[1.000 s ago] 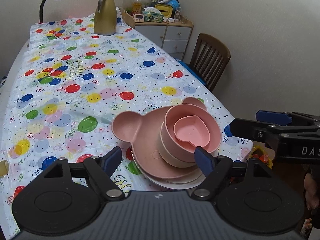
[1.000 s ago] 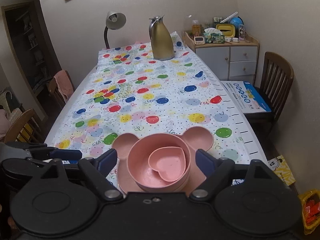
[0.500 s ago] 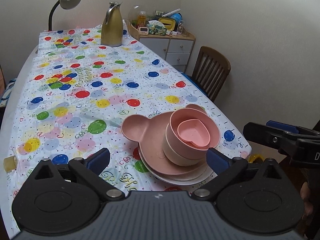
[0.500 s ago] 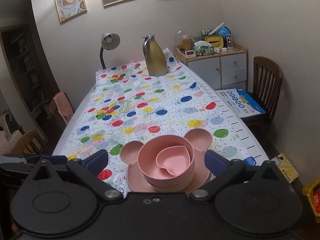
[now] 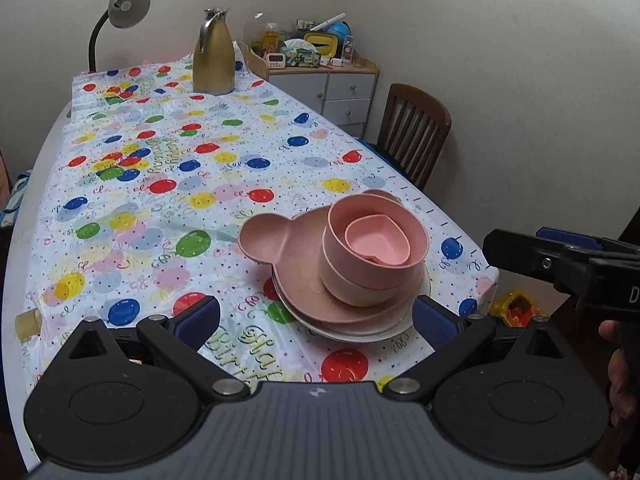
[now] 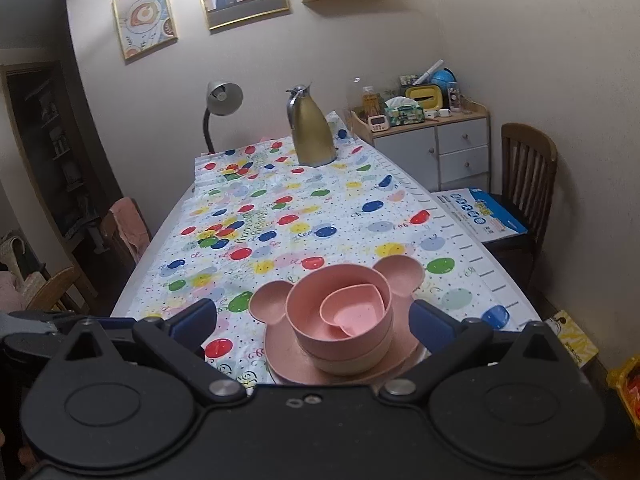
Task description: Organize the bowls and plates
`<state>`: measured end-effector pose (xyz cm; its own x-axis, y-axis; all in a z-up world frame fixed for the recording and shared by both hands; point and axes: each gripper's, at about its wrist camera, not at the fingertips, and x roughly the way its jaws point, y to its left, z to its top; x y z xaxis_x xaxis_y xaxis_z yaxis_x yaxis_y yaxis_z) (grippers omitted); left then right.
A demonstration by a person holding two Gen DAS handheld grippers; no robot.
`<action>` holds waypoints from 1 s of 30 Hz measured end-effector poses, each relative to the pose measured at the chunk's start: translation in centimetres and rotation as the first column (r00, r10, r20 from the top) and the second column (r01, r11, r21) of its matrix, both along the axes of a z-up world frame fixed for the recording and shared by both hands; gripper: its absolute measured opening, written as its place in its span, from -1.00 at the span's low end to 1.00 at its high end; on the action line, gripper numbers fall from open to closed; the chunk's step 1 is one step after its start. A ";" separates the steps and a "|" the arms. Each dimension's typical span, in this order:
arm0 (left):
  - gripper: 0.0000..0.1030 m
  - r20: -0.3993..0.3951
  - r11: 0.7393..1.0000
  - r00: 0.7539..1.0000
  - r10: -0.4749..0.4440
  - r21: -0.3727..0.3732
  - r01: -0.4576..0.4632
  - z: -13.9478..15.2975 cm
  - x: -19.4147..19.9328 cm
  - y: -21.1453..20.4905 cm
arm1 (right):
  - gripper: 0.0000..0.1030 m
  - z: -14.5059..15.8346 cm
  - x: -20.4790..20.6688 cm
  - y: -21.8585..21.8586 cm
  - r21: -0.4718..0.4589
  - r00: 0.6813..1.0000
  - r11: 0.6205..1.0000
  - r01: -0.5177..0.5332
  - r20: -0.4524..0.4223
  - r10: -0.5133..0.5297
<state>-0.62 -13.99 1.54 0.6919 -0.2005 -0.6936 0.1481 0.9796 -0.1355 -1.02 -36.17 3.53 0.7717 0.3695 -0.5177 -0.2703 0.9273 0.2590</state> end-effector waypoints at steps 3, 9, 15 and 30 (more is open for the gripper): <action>1.00 -0.004 1.000 1.000 0.002 0.001 -0.002 -0.1 -0.2 0.1 | 0.99 -0.1 -0.4 0.0 -0.004 1.000 1.000 0.012 -0.007 -0.012; 1.00 0.014 1.000 1.000 0.001 0.001 -0.001 0.1 -0.7 0.1 | 0.99 -0.2 -1.3 0.3 -0.030 0.999 0.999 0.030 0.012 -0.030; 1.00 0.030 1.000 0.999 -0.009 -0.003 0.009 0.3 -1.1 0.0 | 0.99 -0.2 -1.6 0.3 -0.031 0.999 0.999 0.037 0.010 -0.037; 1.00 0.043 1.000 0.999 -0.025 -0.014 0.026 0.6 -1.5 -0.1 | 0.99 -0.1 -2.3 0.3 -0.037 0.999 0.998 0.048 0.016 -0.047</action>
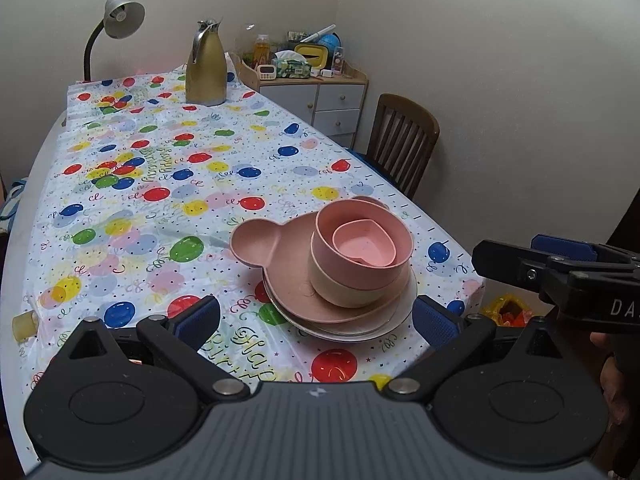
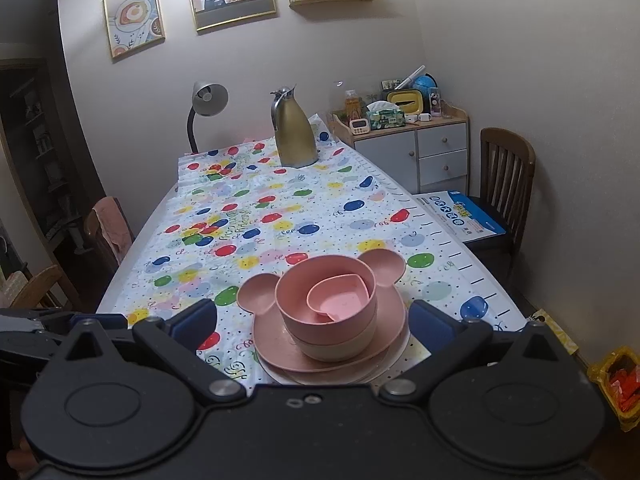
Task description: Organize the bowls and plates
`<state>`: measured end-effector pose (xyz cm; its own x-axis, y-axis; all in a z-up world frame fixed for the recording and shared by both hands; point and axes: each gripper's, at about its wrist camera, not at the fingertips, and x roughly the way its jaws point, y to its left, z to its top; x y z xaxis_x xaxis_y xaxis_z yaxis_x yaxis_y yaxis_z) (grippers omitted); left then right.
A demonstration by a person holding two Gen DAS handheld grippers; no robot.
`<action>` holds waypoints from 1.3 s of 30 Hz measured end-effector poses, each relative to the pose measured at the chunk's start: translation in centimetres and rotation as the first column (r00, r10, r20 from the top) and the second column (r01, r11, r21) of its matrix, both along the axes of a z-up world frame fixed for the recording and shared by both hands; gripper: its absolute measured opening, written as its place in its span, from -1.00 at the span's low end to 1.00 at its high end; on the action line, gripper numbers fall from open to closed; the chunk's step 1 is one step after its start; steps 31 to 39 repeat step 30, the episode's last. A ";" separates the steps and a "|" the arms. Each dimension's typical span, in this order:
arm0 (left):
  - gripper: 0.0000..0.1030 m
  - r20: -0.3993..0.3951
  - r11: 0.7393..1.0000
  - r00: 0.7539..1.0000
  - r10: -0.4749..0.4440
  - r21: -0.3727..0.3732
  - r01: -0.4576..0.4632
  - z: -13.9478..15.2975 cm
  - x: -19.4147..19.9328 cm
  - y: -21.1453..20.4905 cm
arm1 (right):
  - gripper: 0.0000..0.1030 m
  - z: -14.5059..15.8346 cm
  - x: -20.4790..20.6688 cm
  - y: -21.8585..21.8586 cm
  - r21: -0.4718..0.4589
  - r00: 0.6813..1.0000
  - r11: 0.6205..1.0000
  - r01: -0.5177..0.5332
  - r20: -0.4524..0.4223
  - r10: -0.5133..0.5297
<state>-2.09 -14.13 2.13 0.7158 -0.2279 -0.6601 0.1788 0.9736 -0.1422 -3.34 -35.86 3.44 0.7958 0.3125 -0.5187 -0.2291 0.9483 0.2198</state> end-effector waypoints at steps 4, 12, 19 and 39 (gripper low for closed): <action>1.00 -0.004 1.000 1.000 0.004 -0.003 -0.004 0.1 0.0 0.0 | 0.99 0.1 -0.1 0.0 0.002 1.000 1.000 0.004 0.002 -0.004; 1.00 -0.016 1.000 1.000 0.012 -0.012 -0.012 -0.1 0.2 0.2 | 0.98 0.4 -0.1 -0.1 0.000 1.000 1.000 0.003 0.003 -0.003; 1.00 -0.020 1.000 1.000 -0.009 -0.014 0.008 -0.2 0.5 0.1 | 0.98 0.5 -0.1 -0.2 -0.001 1.000 1.000 0.007 0.000 -0.007; 1.00 -0.023 1.000 1.000 -0.004 -0.023 0.004 -0.4 0.9 0.4 | 0.98 0.1 0.3 0.3 -0.005 1.000 1.000 0.011 -0.018 -0.011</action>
